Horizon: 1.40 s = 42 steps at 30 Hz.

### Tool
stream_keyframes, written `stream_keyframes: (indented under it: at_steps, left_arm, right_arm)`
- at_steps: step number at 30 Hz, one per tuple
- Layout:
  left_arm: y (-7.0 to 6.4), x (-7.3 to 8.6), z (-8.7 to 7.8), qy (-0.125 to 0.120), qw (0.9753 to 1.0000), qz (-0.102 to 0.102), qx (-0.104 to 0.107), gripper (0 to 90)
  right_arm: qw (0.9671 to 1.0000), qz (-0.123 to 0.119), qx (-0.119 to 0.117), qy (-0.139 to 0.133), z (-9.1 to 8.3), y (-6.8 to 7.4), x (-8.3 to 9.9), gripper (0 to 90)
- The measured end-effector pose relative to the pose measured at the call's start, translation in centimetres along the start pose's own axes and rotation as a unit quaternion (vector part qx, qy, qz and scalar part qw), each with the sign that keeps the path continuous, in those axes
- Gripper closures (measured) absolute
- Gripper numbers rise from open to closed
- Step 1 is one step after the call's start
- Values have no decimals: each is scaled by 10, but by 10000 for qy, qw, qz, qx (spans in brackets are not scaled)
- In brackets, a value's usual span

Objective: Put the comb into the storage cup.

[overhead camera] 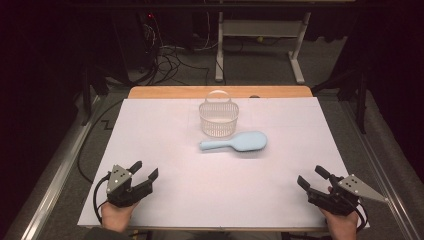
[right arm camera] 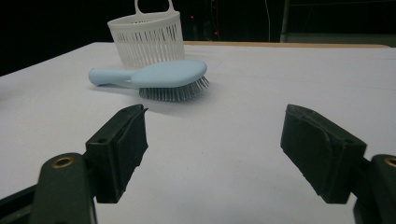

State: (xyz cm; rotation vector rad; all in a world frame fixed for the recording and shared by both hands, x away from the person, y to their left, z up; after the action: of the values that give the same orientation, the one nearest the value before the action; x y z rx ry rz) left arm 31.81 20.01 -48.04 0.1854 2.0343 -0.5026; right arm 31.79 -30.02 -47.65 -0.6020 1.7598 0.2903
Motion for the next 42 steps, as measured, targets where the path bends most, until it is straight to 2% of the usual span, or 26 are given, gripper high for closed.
stream_keyframes:
  at_steps: [13, 23, 35, 38, 42]
  left_arm:
    - [-6, -1, 2, 27, 9999, 77, 96, 367]
    - [-16, -2, 9, 205, 9994, 204, 177, 384]
    - [-24, -3, 16, 279, 9989, 256, 269, 385]
    - [-25, -4, 17, 332, 9988, 234, 271, 373]
    - [-26, -4, 19, 347, 9986, 322, 240, 372]
  right_arm:
    - [10000, -57, -66, 6, 2, 4, -1, 239]
    - [10000, -41, -65, 44, 2, 3, -1, 239]
    - [9999, -47, -82, 36, 3, 4, -1, 239]
    - [9999, -59, -79, 38, 3, 4, -1, 238]
    - [9999, -57, -80, 46, 3, 4, 0, 239]
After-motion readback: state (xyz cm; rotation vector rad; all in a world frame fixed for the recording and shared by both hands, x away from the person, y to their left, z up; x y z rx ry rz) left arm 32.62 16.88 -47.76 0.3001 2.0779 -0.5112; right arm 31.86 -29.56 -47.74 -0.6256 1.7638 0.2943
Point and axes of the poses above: each handheld gripper's, and its own axes: z roughly forward along the jaws, x roughly out of its underside, y roughly to its left, the point moved 7 cm from there along z, roughly forward along the jaws, and after that the axes turned 13 degrees about -z, right-handed, at the moved point
